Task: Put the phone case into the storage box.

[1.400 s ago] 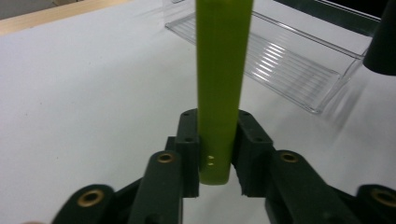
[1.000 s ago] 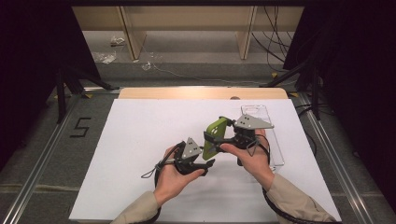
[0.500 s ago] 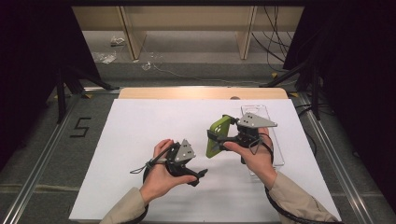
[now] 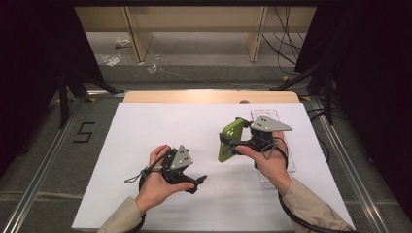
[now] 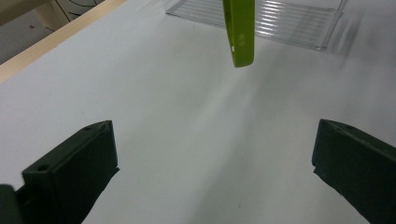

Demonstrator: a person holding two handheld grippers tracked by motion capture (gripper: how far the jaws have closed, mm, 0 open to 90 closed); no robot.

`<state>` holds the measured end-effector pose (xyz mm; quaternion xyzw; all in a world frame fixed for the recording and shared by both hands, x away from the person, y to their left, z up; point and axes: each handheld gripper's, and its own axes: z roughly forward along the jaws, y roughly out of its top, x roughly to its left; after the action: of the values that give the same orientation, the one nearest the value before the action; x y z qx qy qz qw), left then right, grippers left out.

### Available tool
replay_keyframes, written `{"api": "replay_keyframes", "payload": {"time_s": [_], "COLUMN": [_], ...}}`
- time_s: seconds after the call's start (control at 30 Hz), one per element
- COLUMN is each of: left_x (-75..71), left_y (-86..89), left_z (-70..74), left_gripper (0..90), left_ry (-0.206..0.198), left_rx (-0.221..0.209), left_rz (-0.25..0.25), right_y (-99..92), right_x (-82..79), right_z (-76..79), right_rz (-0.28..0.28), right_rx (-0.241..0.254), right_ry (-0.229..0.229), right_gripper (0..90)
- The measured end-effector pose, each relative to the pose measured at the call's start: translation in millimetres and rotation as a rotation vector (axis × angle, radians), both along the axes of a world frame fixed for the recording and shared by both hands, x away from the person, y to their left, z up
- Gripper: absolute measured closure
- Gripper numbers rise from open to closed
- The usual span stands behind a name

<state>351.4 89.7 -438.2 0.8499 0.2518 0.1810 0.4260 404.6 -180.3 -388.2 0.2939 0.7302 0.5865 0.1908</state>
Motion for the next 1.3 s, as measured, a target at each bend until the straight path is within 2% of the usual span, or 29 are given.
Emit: {"api": "replay_keyframes", "payload": {"time_s": [0.3, 0.6, 1.3], "left_x": [-3.9, -7.6, -12.1], "left_y": [13.1, 31.1, 60.6], "left_z": [-2.6, -5.3, -12.3], "left_gripper": [0.0, 0.0, 0.0], "left_ry": [0.003, 0.004, 0.003], "left_rx": [-0.005, -0.015, 0.006], "left_rz": [0.003, 0.037, 0.111], "right_y": [-5.8, -12.7, -39.8], "right_x": [1.5, 3.5, 11.6], "right_z": [3.2, 7.8, 21.4], "right_rz": [-0.018, -0.039, -0.127], "right_rx": [0.000, 0.004, 0.032], "right_ry": [-0.006, -0.015, -0.042], "right_gripper": [16.7, 16.8, 16.8]}}
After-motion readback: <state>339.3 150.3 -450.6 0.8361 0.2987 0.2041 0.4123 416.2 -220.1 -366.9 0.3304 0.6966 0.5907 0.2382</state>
